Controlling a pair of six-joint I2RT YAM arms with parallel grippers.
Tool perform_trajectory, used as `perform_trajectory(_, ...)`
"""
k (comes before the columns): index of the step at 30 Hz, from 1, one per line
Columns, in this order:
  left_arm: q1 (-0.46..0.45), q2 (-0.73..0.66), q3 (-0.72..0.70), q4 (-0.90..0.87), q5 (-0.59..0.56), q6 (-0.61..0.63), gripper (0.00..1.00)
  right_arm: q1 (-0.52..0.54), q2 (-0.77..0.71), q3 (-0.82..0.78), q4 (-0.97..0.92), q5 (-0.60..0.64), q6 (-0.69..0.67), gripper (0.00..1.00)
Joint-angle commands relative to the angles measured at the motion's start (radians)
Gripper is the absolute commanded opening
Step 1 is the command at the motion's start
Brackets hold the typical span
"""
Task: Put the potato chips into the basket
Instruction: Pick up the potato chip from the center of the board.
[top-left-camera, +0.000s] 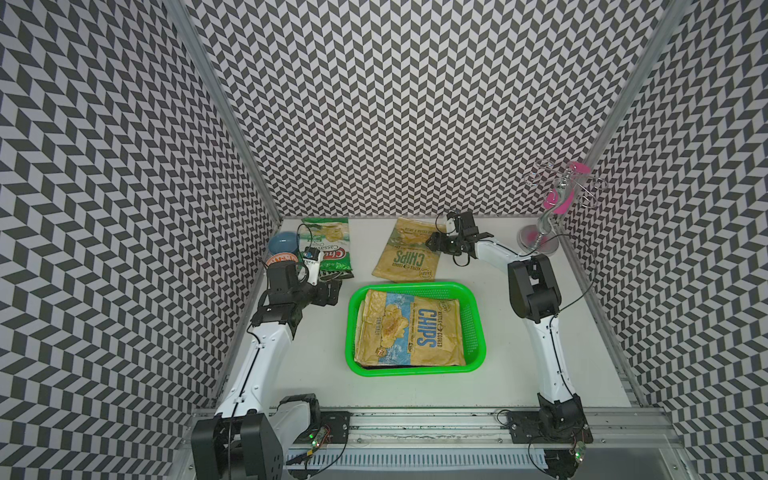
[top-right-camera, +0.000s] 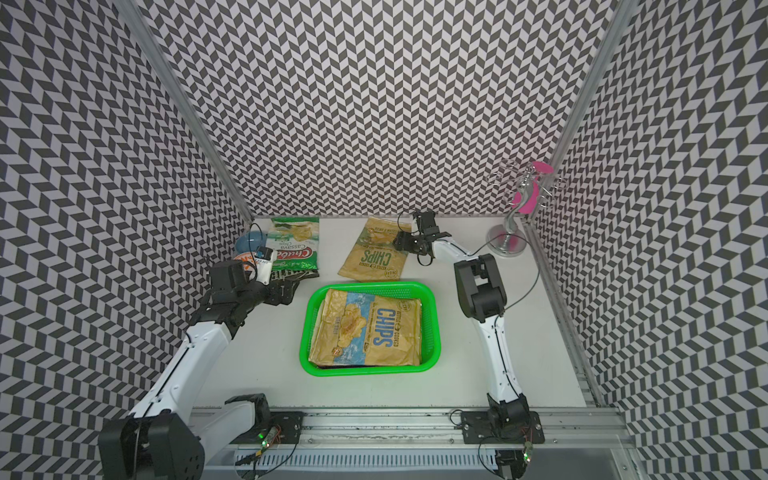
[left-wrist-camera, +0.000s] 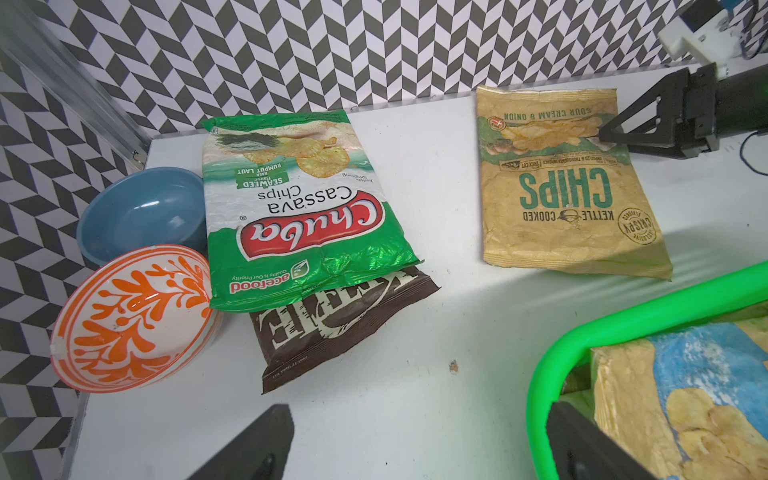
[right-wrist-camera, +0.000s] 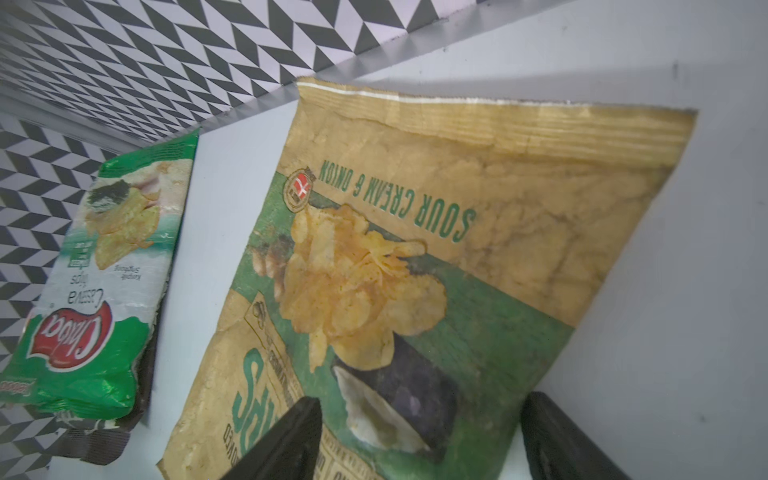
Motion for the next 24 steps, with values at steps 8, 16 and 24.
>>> perform_trajectory(8,0.01,0.0,-0.003,0.013,-0.008,0.008,0.99,0.005,0.055,0.002,0.101,-0.052,0.047,0.56)
perform_trajectory(16,0.01,-0.003,-0.003,0.013,-0.006,0.007,0.99,-0.013,-0.04,-0.027,0.131,0.0,-0.011,0.0)
perform_trajectory(24,0.01,-0.011,-0.004,0.014,0.0,0.008,0.99,-0.018,-0.192,-0.021,0.102,0.05,-0.115,0.0)
